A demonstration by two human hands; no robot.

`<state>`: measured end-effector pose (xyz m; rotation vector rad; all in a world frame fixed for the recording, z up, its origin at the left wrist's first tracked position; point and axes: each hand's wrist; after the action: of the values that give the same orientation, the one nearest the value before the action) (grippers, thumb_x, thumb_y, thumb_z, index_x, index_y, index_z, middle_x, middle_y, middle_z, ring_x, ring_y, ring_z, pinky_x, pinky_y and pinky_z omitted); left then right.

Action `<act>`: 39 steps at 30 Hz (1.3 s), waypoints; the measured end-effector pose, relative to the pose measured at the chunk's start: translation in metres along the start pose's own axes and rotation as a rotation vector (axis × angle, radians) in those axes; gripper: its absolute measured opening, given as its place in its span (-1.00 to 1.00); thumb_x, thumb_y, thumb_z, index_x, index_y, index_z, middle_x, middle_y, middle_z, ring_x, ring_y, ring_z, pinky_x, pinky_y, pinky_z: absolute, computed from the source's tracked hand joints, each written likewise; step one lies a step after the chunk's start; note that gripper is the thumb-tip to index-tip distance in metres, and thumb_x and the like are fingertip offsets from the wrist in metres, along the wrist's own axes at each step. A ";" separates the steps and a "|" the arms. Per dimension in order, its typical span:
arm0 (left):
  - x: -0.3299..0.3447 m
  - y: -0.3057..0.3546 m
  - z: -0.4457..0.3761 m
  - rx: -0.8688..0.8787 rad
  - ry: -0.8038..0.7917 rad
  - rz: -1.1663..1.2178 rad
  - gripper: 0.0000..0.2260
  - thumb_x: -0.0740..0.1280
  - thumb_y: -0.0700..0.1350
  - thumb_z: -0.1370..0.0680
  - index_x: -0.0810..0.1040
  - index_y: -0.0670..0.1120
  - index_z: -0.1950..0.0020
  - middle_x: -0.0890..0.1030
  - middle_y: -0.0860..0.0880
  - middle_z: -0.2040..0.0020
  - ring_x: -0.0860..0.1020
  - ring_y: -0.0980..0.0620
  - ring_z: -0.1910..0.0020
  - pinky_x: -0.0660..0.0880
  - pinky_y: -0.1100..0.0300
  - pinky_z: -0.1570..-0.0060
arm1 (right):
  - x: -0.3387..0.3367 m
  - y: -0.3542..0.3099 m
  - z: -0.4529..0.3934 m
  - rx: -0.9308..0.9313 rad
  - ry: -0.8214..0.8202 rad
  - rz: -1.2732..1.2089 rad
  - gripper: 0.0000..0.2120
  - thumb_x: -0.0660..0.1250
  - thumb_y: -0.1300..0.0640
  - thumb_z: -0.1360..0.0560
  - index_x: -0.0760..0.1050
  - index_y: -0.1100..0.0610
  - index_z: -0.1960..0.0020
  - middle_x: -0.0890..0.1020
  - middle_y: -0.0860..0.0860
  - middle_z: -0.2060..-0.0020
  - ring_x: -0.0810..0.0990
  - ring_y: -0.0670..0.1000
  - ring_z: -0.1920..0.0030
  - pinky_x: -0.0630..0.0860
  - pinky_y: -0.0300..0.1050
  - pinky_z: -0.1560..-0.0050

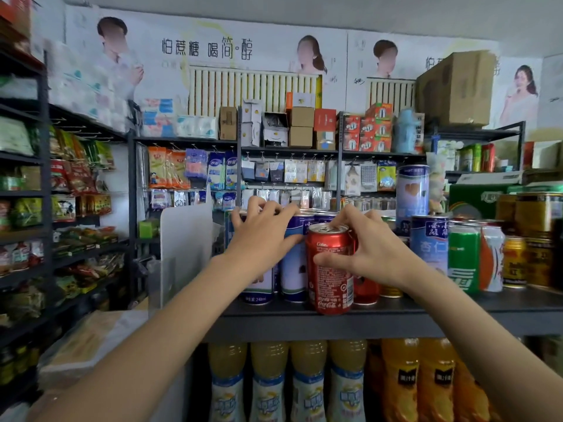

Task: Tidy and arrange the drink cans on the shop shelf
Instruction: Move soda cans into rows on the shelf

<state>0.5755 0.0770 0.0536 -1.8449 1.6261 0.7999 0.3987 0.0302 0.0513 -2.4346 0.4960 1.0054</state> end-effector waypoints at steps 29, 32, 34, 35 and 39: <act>-0.013 -0.020 0.003 0.119 0.029 0.122 -0.70 0.25 0.13 -0.51 0.31 -0.05 -0.03 0.48 0.00 -0.06 0.41 -0.04 -0.08 0.42 0.00 -0.08 | 0.019 0.006 -0.005 -0.017 0.102 0.182 -0.54 0.22 -0.31 -0.41 0.26 0.02 -0.08 0.46 -0.10 0.00 0.35 0.03 -0.19 0.03 0.07 -0.37; -0.013 -0.020 0.002 0.118 0.036 0.123 -0.72 0.26 0.12 -0.51 0.28 -0.04 0.01 0.49 0.00 -0.04 0.41 -0.05 -0.07 0.42 -0.01 -0.07 | 0.018 0.009 -0.003 -0.002 0.127 0.107 -0.59 0.32 -0.21 -0.39 0.28 -0.01 -0.06 0.46 -0.07 -0.04 0.31 0.02 -0.18 0.10 0.03 -0.31; -0.012 -0.020 0.001 0.119 0.044 0.139 -0.72 0.27 0.11 -0.50 0.31 -0.05 0.00 0.49 0.00 -0.02 0.42 -0.05 -0.06 0.42 -0.01 -0.05 | 0.029 0.008 -0.005 0.029 0.223 0.172 -0.55 0.31 -0.28 -0.35 0.24 -0.03 -0.02 0.41 -0.06 -0.01 0.27 0.01 -0.15 0.12 0.03 -0.28; -0.012 -0.020 0.001 0.119 0.044 0.139 -0.72 0.27 0.11 -0.50 0.32 -0.06 -0.01 0.49 0.00 -0.02 0.43 -0.05 -0.05 0.43 -0.02 -0.05 | 0.036 0.007 -0.006 0.045 0.273 0.227 -0.52 0.29 -0.31 -0.33 0.24 -0.02 -0.02 0.39 -0.04 -0.01 0.27 0.02 -0.14 0.12 0.02 -0.27; -0.011 -0.020 -0.001 0.119 0.050 0.124 -0.72 0.28 0.12 -0.49 0.30 -0.04 0.02 0.50 0.01 0.00 0.43 -0.05 -0.03 0.44 -0.03 -0.04 | 0.055 0.008 -0.010 0.053 0.481 0.387 -0.42 0.27 -0.36 -0.30 0.34 0.11 -0.01 0.42 0.09 0.00 0.38 0.14 -0.07 0.24 0.12 -0.21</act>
<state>0.5945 0.0857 0.0629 -1.7081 1.7941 0.6969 0.4371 0.0103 0.0151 -2.5826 1.1732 0.5159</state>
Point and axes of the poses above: each hand's wrist, its own z-axis away from the middle knuckle, its own x-axis out of the palm, y = z × x
